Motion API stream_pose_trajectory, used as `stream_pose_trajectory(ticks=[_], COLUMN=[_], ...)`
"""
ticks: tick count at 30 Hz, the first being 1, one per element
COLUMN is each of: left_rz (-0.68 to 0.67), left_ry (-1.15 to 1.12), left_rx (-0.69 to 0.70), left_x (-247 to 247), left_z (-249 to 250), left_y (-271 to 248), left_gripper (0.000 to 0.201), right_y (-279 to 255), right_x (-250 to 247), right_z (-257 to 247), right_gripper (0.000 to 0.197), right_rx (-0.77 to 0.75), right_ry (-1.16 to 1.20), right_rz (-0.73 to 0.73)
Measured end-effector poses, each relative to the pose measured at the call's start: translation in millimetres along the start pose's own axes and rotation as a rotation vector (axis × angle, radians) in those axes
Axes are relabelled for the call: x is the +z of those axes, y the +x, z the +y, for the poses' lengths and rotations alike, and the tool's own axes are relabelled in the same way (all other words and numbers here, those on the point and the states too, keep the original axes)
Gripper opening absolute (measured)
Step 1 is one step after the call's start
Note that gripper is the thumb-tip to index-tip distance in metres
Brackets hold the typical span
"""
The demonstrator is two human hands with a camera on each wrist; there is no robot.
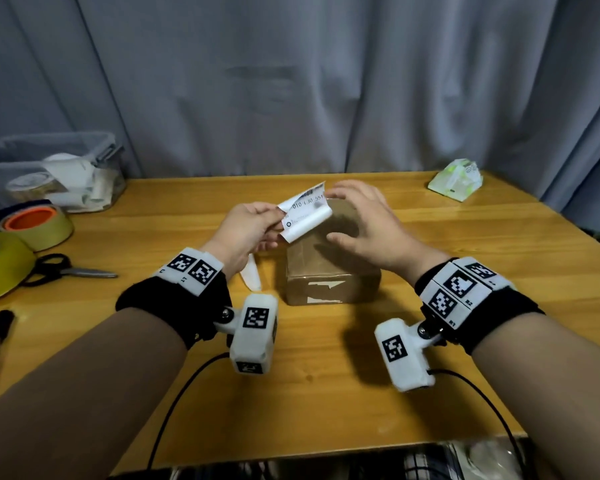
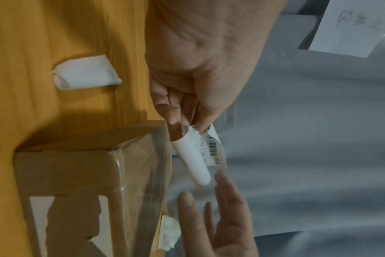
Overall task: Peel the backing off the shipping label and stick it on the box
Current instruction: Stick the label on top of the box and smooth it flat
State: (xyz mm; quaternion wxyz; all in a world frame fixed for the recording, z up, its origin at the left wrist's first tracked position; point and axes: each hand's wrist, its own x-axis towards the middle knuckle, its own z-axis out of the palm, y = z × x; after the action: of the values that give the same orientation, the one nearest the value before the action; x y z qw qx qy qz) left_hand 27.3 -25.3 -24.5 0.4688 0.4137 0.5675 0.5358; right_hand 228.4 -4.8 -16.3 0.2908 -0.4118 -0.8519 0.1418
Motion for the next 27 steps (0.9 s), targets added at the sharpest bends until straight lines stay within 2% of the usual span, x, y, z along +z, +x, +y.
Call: stream_pose_trajectory(ticks=[2,7,11,16,19,22,27], left_rz=[-0.027,-0.081,-0.112,-0.135,-0.154,-0.163,-0.069], left_ry=[0.013,0.045,0.199,0.353,0.429,0.497,0.691], left_rx=[-0.011,-0.045,0.007,0.09,0.108,0.133,0.176], left_x=[5.9,24.4,31.4,29.9,27.7,29.4,30.1], left_z=[2.0,9.4,12.5,5.9,-2.2,-5.9,-18.8], left_y=[0.5,9.0,24.1,39.4,43.6,46.5,59.8], left_gripper=[0.015,0.015,0.013,0.003,0.012,0.009,0.01], right_y=[5.7,19.1,19.2,16.0,13.9,12.9,13.6], right_x=[-4.7,-10.5,-8.0,5.9,10.5,12.5,13.3], right_z=[-4.5,1.6,12.1,19.5,23.1,26.0,30.3], right_gripper=[0.051,0.037,0.013,0.011,0.01,0.011,0.012], right_rx=[-0.069,0.026,0.056,0.005,-0.01,-0.017,-0.003], right_ry=[-0.059,-0.265,-0.232,-0.181,-0.152,-0.156,-0.084], right_rz=[-0.026,-0.205,-0.213,-0.188,-0.191,-0.182,-0.152])
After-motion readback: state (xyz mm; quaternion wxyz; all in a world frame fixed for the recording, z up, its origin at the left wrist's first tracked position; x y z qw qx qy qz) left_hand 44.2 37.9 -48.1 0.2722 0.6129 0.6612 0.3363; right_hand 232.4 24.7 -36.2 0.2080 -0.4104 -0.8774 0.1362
